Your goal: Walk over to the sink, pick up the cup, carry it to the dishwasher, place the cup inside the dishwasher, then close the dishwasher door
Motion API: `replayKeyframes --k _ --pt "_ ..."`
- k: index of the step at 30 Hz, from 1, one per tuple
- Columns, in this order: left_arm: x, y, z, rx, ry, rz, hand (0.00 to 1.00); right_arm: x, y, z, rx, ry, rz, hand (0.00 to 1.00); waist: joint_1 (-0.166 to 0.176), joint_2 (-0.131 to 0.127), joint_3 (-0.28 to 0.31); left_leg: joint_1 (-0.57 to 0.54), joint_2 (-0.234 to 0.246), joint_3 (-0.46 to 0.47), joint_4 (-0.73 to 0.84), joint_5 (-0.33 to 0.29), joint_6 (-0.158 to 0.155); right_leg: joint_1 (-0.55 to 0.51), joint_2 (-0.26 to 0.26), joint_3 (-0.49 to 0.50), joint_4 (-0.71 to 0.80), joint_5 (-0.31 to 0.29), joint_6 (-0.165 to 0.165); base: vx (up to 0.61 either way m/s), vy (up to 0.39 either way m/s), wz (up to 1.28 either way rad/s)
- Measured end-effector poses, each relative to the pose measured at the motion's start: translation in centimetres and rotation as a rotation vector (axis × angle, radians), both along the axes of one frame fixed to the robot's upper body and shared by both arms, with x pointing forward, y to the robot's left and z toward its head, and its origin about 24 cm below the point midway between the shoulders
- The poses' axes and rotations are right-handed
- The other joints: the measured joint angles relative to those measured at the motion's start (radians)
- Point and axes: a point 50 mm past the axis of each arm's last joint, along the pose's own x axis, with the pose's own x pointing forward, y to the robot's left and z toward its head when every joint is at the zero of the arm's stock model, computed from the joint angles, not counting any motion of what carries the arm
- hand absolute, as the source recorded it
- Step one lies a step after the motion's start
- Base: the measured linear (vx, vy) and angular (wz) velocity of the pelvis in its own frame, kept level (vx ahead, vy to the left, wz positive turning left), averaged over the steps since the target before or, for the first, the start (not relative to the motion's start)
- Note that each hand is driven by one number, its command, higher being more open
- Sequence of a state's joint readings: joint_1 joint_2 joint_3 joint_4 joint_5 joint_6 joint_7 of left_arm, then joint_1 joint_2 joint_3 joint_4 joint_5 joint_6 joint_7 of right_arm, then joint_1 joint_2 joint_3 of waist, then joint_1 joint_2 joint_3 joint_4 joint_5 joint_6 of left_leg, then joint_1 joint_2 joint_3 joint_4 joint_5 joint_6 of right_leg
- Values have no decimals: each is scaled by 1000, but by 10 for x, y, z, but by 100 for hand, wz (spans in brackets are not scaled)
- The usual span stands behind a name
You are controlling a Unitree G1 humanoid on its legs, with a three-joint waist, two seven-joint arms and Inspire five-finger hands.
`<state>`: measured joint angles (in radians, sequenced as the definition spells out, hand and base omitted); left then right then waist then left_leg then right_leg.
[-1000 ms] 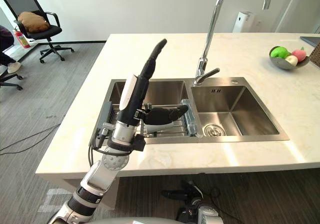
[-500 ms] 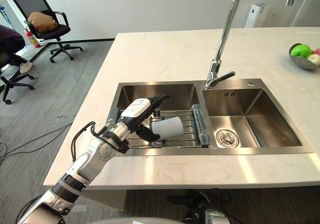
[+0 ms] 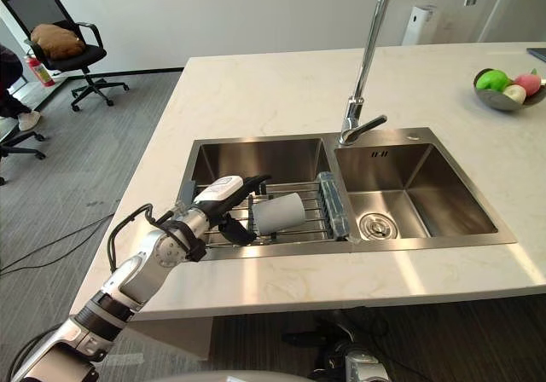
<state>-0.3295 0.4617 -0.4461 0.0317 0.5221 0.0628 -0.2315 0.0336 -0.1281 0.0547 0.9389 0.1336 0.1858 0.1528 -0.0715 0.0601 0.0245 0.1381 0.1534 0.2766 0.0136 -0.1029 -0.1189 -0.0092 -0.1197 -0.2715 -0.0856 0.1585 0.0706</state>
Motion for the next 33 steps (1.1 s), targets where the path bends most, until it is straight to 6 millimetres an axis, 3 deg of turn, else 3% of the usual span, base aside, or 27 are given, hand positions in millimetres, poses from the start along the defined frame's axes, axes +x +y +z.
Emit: replayKeyframes --k 8,23,33 --pt "0 -37 32 -80 -56 -145 100 3 1 1 -2 6 9 100 -3 -2 1 5 -11 24 -2 -1 0 -10 -6 29 0 3 3 13 10 -8" --pt "6 -51 57 -152 33 -229 100 5 3 2 -10 6 34 100 -20 -2 1 -6 0 33 33 -20 4 -15 -5 49 0 15 2 -57 -19 -3" --pt "7 -54 52 -184 109 -205 100 6 3 2 -18 7 27 100 -25 -2 0 -7 -14 34 34 -21 5 -18 -9 51 0 18 6 -9 -1 0"
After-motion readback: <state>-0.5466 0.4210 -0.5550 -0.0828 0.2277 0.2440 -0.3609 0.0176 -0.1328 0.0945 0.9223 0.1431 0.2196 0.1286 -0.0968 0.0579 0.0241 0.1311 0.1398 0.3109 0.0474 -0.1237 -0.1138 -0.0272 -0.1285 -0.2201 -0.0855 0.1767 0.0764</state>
